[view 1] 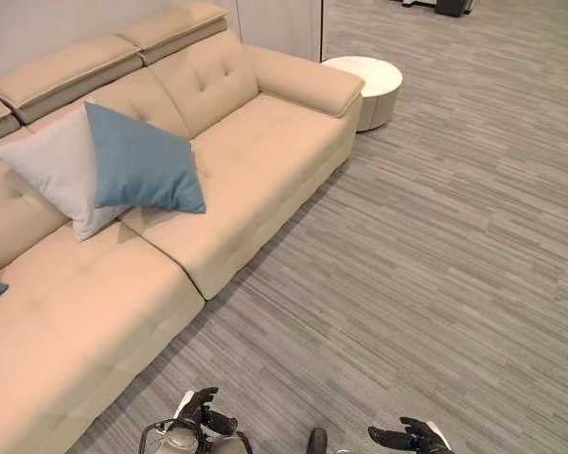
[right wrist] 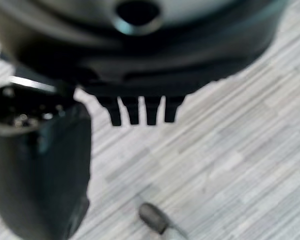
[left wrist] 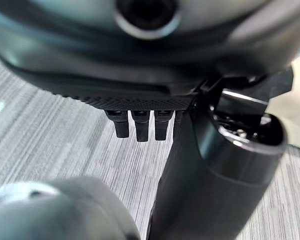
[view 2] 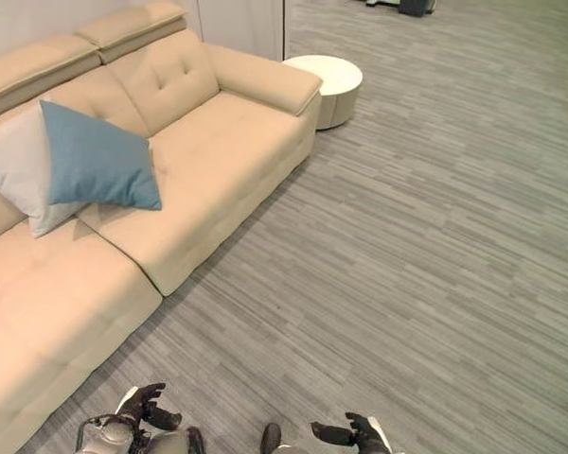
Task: Pick up all the scattered cushions and arrange them neatly on the sofa.
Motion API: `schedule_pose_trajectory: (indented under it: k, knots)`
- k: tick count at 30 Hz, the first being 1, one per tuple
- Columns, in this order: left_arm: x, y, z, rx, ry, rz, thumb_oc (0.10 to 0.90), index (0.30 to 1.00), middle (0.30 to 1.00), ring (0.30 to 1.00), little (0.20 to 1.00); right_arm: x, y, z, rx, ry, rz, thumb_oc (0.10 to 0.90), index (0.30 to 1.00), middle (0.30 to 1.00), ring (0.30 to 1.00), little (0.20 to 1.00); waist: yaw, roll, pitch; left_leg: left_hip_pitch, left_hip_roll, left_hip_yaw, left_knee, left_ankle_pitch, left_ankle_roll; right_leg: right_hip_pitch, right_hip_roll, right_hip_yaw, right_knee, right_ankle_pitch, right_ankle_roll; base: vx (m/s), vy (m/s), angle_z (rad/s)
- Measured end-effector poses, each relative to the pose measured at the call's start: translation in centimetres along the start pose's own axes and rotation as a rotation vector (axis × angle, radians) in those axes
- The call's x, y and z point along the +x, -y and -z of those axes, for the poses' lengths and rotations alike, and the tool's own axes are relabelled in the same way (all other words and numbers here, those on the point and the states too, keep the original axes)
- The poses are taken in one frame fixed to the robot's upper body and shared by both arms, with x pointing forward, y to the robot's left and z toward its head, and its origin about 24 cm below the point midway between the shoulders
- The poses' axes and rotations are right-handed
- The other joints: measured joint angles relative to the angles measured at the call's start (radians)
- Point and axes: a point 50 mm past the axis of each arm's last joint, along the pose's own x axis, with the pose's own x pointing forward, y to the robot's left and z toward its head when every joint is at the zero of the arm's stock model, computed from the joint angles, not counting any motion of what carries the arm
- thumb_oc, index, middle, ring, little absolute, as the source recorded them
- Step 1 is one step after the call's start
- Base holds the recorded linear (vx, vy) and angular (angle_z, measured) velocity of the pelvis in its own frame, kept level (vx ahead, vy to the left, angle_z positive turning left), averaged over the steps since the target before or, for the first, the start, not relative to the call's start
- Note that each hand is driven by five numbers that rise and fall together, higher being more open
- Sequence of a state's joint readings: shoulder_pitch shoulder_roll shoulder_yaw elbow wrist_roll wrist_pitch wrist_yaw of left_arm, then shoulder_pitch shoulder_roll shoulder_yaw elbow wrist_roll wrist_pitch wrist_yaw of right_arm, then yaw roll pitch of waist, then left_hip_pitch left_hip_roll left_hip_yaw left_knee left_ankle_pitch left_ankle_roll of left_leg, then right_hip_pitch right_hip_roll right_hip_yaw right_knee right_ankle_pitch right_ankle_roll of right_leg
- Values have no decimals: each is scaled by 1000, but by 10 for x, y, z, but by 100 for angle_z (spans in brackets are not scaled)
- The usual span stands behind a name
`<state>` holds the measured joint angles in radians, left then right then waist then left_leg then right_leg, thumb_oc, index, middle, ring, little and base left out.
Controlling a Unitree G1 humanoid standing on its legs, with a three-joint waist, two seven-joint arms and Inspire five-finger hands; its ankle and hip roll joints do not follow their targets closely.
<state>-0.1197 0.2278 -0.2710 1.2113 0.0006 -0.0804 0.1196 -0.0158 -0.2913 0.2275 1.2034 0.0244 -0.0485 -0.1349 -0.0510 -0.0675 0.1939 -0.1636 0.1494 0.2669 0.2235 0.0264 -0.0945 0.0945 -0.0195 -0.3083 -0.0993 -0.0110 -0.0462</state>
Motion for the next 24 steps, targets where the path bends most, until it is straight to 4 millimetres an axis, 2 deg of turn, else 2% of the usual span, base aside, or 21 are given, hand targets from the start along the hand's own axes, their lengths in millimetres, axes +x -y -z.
schedule_pose_trajectory:
  k: [1,2,3,4,5,7,8,9,10,11,12,14,15,16,18,19,21,22,23,24]
  knots:
    - [0,0,0,2,0,1,800,900,900,900,900,-1,-1,5,-1,-24,-1,800,900,900,900,900,0,-5,-2,2,-1,-5,-86,12,-9,1,6,-2,0,-8,7,182,47,29]
    - [0,1,-1,-3,-1,4,800,900,900,900,900,-1,-1,11,-3,-49,-1,800,900,900,900,900,4,-7,-4,3,-1,-16,-203,35,-33,3,13,-7,0,-19,20,195,71,21]
    - [1,0,-3,-3,6,1,800,900,900,900,900,-2,-1,14,-4,-65,-1,800,900,900,900,900,6,-7,-3,-9,1,-14,-271,68,-32,9,22,-15,1,-19,14,134,98,13]
    - [2,-3,-8,-2,21,-8,800,900,900,900,900,-3,-1,18,-4,-73,-3,800,900,900,900,900,6,-11,-1,-28,15,0,-257,95,-15,25,26,-20,0,-25,20,378,205,-4]
    - [2,-4,-7,-9,19,-12,800,900,900,900,900,-3,-1,20,-4,-78,-2,800,900,900,900,900,8,-12,-2,-22,10,6,-251,104,-2,48,26,-18,1,-35,34,315,222,-17]
    - [0,0,3,-6,-13,0,800,900,900,900,900,-4,1,25,3,-91,5,800,900,900,900,900,0,-5,-22,13,-2,31,-224,93,16,90,20,-8,1,-73,59,250,171,-26]
    - [-1,2,9,-3,-35,8,800,900,900,900,900,-6,0,32,10,-109,4,800,900,900,900,900,-2,-1,-48,26,-25,25,-221,102,54,99,9,1,17,-86,77,144,120,-32]
    - [-3,2,17,3,-64,7,800,900,900,900,900,-8,-5,37,15,-122,-8,800,900,900,900,900,1,-16,-69,50,-46,33,-235,122,82,98,-19,14,55,-108,96,130,118,-29]
    - [-3,-1,17,7,-64,-2,800,900,900,900,900,-8,-8,36,20,-116,-17,800,900,900,900,900,-1,-25,-74,71,-67,45,-246,114,95,86,-44,15,95,-115,105,242,230,-24]
    - [-3,-3,17,10,-63,-6,800,900,900,900,900,-8,-12,34,27,-111,-24,800,900,900,900,900,-5,-27,-74,91,-85,54,-269,106,107,65,-68,14,155,-125,119,296,246,-7]
    - [-2,-6,15,18,-60,-12,800,900,900,900,900,-7,-17,25,34,-81,-41,800,900,900,900,900,-24,5,-53,141,-104,47,-310,87,146,-88,-133,20,503,-183,172,318,220,2]
    - [-1,-10,11,23,-53,-22,800,900,900,900,900,-5,-14,17,50,-49,-35,800,900,900,900,900,-30,15,-42,169,-127,18,-312,47,183,-163,-140,72,616,-210,191,182,74,20]
    - [-1,-14,12,26,-56,-30,800,900,900,900,900,-3,-11,10,54,-30,-30,800,900,900,900,900,-42,18,-34,188,-131,7,-311,43,180,-187,-124,113,642,-218,181,157,4,44]
    - [-1,-15,14,29,-62,-33,800,900,900,900,900,-3,-10,7,53,-22,-28,800,900,900,900,900,-50,19,-30,204,-134,-3,-311,42,181,-203,-108,131,645,-224,176,226,-10,48]
    - [0,-13,7,38,-38,-27,800,900,900,900,900,-1,-9,-1,44,-3,-27,800,900,900,900,900,-41,39,-17,232,-131,-2,-312,19,176,-253,-88,129,597,-221,171,219,-50,29]
    - [0,-13,7,54,-35,-24,800,900,900,900,900,1,-6,-12,45,30,-19,800,900,900,900,900,-39,41,-14,246,-133,-6,-311,3,179,-310,-88,126,492,-192,137,290,-86,12]
    - [0,-11,9,53,-45,-21,800,900,900,900,900,3,-2,-24,43,64,-12,800,900,900,900,900,-43,53,-4,254,-118,-29,-312,-39,169,-367,-69,159,418,-158,124,215,-66,11]
    - [-1,-12,13,54,-63,-21,800,900,900,900,900,4,-1,-31,45,84,-12,800,900,900,900,900,-50,64,7,261,-111,-36,-312,-33,154,-386,-56,189,304,-93,141,135,-59,29]
    - [-1,-10,15,56,-66,-14,800,900,900,900,900,4,-1,-30,46,80,-15,800,900,900,900,900,-52,56,13,275,-115,-43,-312,-33,144,-389,-67,190,254,-47,153,260,-154,50]
    - [-3,-7,21,54,-77,-6,800,900,900,900,900,3,-5,-20,46,53,-27,800,900,900,900,900,-50,26,13,313,-126,-62,-313,-62,107,-370,-91,190,222,72,144,247,-158,50]
